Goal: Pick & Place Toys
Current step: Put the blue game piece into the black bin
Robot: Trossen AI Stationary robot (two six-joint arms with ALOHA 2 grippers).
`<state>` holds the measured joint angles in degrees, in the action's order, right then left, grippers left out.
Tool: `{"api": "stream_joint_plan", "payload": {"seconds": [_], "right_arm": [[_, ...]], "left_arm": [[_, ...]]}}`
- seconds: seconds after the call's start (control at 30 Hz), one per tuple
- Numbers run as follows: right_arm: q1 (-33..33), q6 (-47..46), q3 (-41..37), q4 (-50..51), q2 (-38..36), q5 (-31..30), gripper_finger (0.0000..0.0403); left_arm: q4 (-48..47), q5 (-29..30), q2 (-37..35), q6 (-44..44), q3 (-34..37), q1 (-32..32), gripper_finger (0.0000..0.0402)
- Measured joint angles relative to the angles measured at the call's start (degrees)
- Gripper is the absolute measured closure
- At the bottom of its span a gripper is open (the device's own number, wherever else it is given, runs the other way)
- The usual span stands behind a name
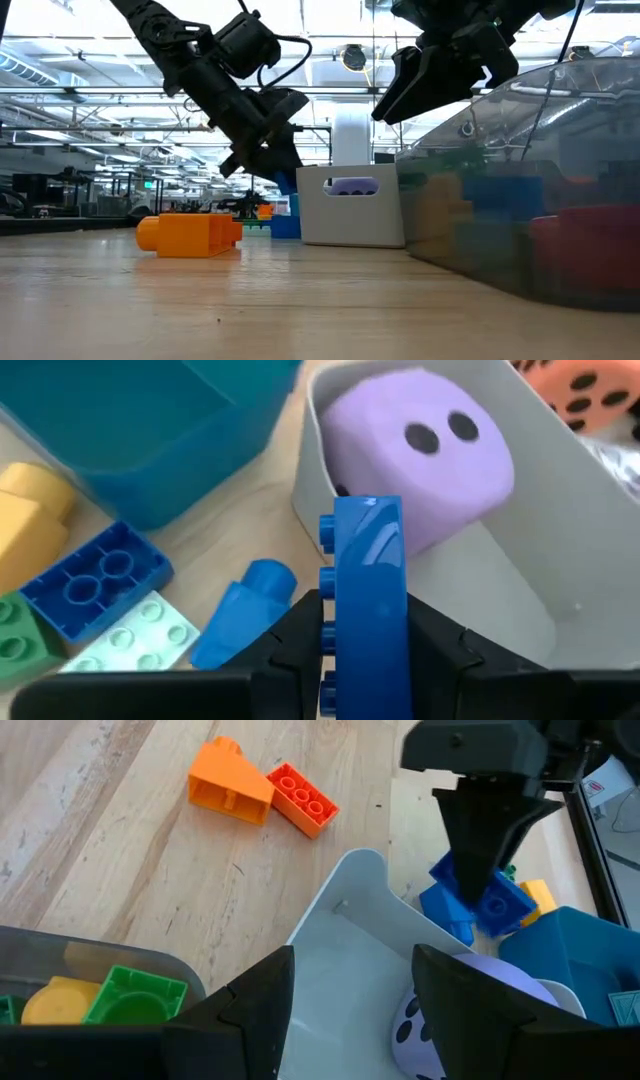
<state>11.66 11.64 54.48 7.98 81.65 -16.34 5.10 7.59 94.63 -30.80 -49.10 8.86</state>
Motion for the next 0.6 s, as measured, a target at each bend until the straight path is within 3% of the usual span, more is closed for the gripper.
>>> {"api": "stream_joint_plan", "payload": {"seconds": [0.6], "right_arm": [[0.0,0.0,0.0,0.0,0.0,0.1,0.0204]], "left_arm": [[7.7,5.3,0.0,-5.0,-0.1,0.2,0.0292]]}}
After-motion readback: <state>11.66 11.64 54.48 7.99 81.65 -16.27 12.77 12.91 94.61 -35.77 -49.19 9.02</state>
